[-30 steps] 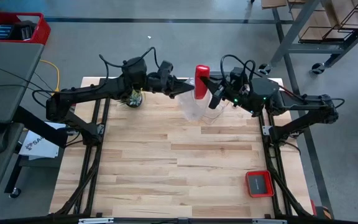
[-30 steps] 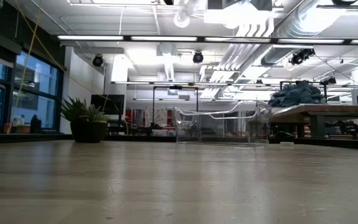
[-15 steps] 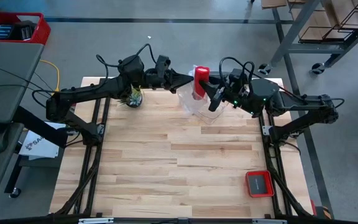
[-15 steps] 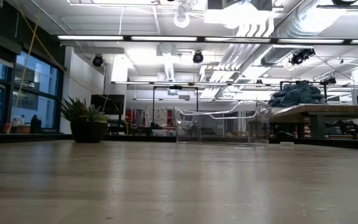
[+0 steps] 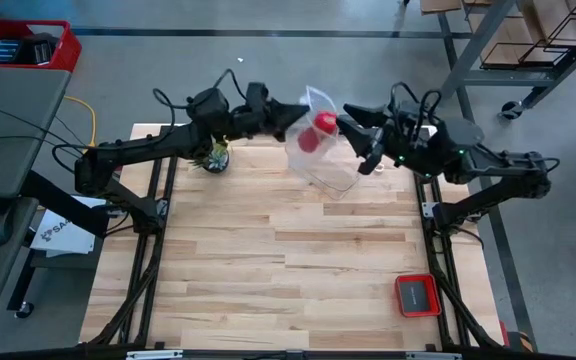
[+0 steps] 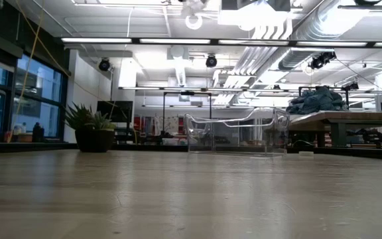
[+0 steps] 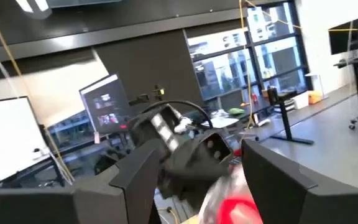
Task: Roll bandage
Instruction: Put the red rolled bandage into the transparent zip bag, then put the transparent zip bag into the transparent bin
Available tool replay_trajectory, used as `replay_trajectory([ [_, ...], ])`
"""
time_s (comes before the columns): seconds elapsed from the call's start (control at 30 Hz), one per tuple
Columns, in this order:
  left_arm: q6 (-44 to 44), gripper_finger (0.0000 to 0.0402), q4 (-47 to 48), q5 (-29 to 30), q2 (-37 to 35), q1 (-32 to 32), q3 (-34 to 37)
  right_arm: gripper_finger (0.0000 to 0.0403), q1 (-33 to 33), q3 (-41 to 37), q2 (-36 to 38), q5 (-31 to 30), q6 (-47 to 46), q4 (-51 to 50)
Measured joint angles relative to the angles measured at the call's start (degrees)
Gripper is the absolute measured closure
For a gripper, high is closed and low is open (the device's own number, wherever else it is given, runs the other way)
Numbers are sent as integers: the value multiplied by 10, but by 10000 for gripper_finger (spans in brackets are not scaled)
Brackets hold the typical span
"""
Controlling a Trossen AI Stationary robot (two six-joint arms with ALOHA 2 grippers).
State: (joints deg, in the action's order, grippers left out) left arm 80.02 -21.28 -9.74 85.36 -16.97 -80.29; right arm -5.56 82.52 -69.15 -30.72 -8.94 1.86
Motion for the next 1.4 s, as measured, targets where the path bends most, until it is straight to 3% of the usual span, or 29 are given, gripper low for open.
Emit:
replay_trajectory([
  [0.1,-1,401,-52,18,-1,4,0,187,-9,0,7,-2,9,-1],
  [0.23,-28,401,4,35,-3,-15,-1,187,-14,0,14,-8,28,-1],
  [0.3,-8,401,2,53,1,-16,1,187,-14,0,14,-7,15,-10],
  [0.43,-52,401,-9,46,-10,-11,-1,187,-16,0,18,1,-25,-60],
  [0.53,-71,401,-1,109,-8,-21,-1,187,-23,-1,10,-9,-43,-109],
  [0.67,-119,401,-2,162,-7,-19,0,187,-28,-1,-11,-70,-38,-123],
  [0.8,-133,401,-14,169,-8,-12,0,187,-29,-1,-42,-157,6,-121],
  [1.03,-143,401,-14,168,-8,4,0,187,-16,-1,-86,-235,48,-102],
  [1.4,-153,401,-9,180,-8,20,0,187,-16,-1,-97,-233,81,-47],
])
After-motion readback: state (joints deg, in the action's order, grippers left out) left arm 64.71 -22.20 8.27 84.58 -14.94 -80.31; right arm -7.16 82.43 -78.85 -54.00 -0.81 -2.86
